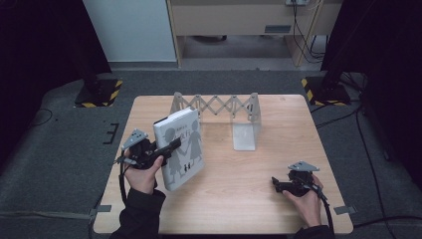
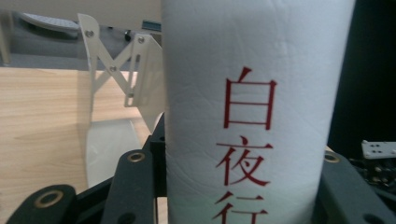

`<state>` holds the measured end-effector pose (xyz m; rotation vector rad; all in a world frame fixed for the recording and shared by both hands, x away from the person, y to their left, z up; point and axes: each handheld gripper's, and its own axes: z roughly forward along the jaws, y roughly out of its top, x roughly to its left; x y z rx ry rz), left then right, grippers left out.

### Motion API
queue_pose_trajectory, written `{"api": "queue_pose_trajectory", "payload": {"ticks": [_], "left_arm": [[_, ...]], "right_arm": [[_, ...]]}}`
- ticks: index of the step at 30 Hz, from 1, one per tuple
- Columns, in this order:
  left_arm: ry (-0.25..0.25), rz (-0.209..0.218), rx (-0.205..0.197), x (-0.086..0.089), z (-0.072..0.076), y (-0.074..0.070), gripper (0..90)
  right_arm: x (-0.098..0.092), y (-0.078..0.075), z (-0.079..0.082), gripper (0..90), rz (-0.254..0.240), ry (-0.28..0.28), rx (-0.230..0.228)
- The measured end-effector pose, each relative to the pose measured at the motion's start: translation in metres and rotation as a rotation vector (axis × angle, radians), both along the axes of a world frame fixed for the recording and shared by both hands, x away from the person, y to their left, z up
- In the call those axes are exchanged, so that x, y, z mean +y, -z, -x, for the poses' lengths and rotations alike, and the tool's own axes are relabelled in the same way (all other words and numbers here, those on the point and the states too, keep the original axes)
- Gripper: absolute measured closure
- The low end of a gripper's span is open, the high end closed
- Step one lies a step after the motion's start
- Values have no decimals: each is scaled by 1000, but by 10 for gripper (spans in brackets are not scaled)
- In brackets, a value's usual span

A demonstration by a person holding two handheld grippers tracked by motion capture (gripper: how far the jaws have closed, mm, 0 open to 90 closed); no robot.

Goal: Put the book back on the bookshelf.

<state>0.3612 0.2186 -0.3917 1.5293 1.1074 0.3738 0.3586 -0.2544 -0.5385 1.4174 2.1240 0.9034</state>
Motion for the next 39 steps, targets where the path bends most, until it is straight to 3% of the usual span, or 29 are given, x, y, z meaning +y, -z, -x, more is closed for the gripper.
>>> {"api": "queue_pose_trajectory", "payload": {"ticks": [11,22,31,39], "left_arm": [[-76,-36,-27,2,-30,-16,530],[-164,-72,-49,-7,-68,-17,530],[-220,-84,-25,-11,-93,-2,530],[-232,-92,-27,-16,-103,11,529]], "right_arm": [[0,0,-1,35,2,8,15],[0,0,-1,35,2,10,14],[0,0,-1,35,2,10,14],[1,0,-1,35,2,10,14]]}}
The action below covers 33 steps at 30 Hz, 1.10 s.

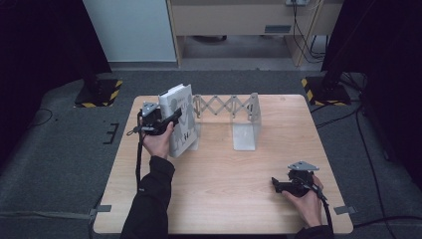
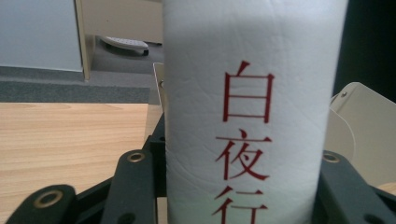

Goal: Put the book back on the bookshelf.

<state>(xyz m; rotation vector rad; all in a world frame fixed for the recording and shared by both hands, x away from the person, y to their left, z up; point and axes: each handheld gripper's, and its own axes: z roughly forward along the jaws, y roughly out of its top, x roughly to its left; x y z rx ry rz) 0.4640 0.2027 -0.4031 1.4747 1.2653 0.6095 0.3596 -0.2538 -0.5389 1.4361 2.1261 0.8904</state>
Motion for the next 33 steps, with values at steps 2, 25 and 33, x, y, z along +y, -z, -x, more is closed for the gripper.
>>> {"api": "queue_pose_trajectory", "payload": {"ticks": [2,25,33], "left_arm": [[0,0,-9,-2,-2,3,529],[37,-118,-57,-17,28,26,524],[48,-170,-49,-16,50,34,521]], "right_arm": [[0,0,0,35,1,-1,-2],[0,0,0,35,2,-4,-2],[0,0,0,35,1,-2,0]]}}
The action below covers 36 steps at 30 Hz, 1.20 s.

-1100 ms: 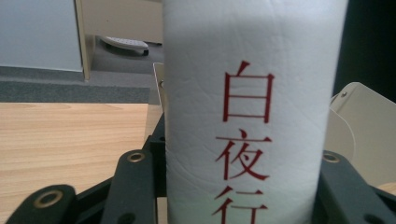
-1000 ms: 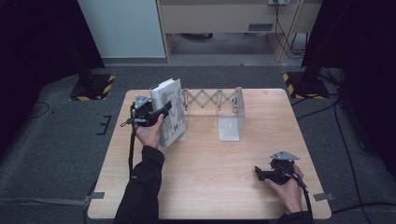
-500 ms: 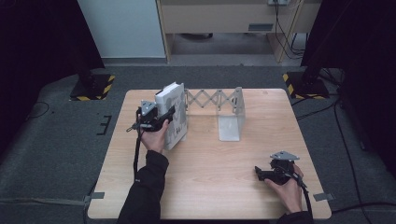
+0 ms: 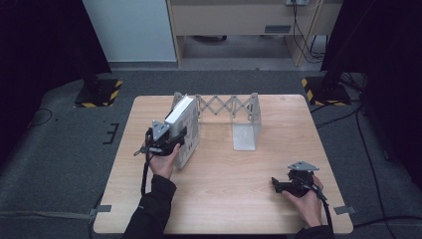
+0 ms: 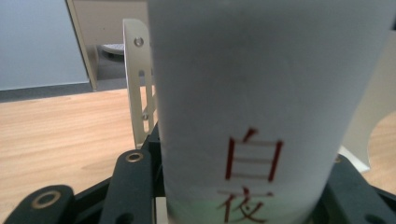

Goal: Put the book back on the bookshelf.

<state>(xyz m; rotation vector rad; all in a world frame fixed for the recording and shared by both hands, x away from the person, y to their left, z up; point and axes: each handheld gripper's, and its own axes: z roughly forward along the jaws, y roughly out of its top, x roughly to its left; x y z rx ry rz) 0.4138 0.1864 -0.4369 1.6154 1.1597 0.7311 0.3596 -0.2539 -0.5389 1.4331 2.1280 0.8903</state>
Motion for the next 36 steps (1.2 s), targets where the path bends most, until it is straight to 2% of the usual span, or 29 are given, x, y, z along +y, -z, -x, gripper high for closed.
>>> {"api": "queue_pose_trajectory", "payload": {"ticks": [5,8,11,16,20,26,36], "left_arm": [[11,-22,16,3,13,7,520],[6,-20,34,4,15,8,519],[-10,4,2,3,19,14,518],[-20,3,-17,0,21,17,517],[-34,19,-49,-1,23,21,517],[-56,26,-60,-6,18,22,518],[-92,47,-100,-15,2,28,516]], "right_arm": [[0,0,0,35,2,-3,0],[0,0,0,35,2,-2,-2],[0,0,0,35,0,-1,2],[0,0,0,35,0,0,1],[0,0,0,35,2,-1,-1],[0,0,0,35,0,0,0],[0,0,0,35,0,0,0]]}}
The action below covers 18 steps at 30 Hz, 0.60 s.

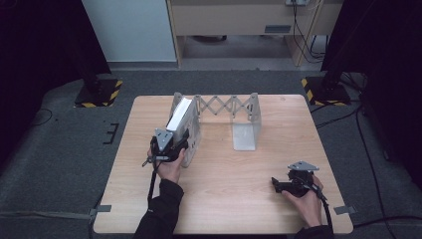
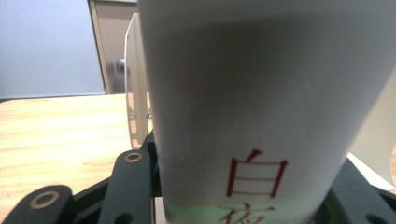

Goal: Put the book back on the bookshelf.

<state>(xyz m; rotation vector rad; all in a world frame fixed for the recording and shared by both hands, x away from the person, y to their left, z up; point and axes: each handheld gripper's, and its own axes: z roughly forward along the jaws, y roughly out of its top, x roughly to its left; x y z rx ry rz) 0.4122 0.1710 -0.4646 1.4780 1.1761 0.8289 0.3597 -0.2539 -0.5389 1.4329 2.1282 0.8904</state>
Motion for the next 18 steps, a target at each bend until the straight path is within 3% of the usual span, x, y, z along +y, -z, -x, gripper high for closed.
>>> {"api": "queue_pose_trajectory", "payload": {"ticks": [4,11,18], "left_arm": [[5,-1,0,0,0,0,513],[42,-7,36,4,6,-3,495],[11,-30,37,1,11,-4,514]], "right_arm": [[0,0,0,35,0,0,0],[0,0,0,35,0,-1,2],[0,0,0,35,0,-1,2]]}}
